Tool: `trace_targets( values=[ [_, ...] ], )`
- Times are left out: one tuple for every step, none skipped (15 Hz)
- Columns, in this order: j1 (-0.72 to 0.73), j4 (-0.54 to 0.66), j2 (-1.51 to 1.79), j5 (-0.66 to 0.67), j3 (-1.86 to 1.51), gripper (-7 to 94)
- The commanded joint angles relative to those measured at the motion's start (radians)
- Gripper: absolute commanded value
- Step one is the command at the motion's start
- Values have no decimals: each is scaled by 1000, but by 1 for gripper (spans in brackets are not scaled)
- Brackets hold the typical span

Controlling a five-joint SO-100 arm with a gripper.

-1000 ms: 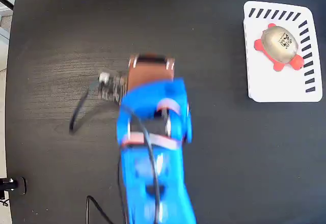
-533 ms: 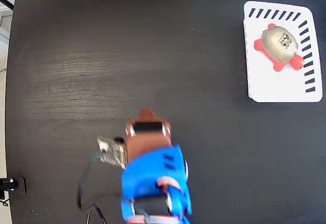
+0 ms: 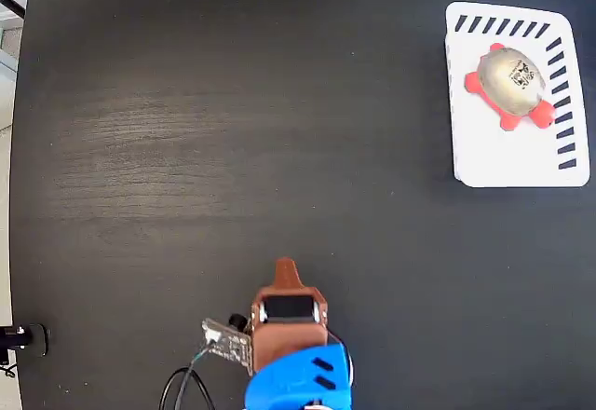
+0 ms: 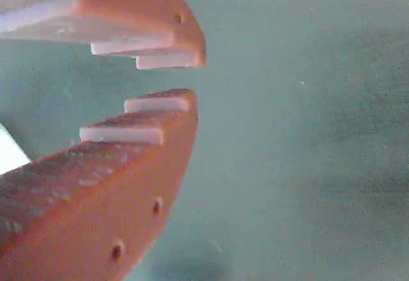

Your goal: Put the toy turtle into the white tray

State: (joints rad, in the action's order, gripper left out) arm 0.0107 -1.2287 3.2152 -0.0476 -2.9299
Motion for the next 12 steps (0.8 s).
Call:
trace_targets(
  values=[
    [26,-18,38,-15,9,0],
    [44,-20,38,-2,9,0],
    [46,-20,38,2,9,0],
    [46,-20,38,0,9,0],
    [46,-20,38,2,9,0],
    [46,-20,38,2,9,0],
    [46,-20,38,2,9,0],
    [46,-20,38,2,9,0],
    [46,-20,38,2,9,0],
    [46,-20,38,2,9,0],
    [46,-20,38,2,9,0],
    [46,-20,38,2,9,0]
  ],
)
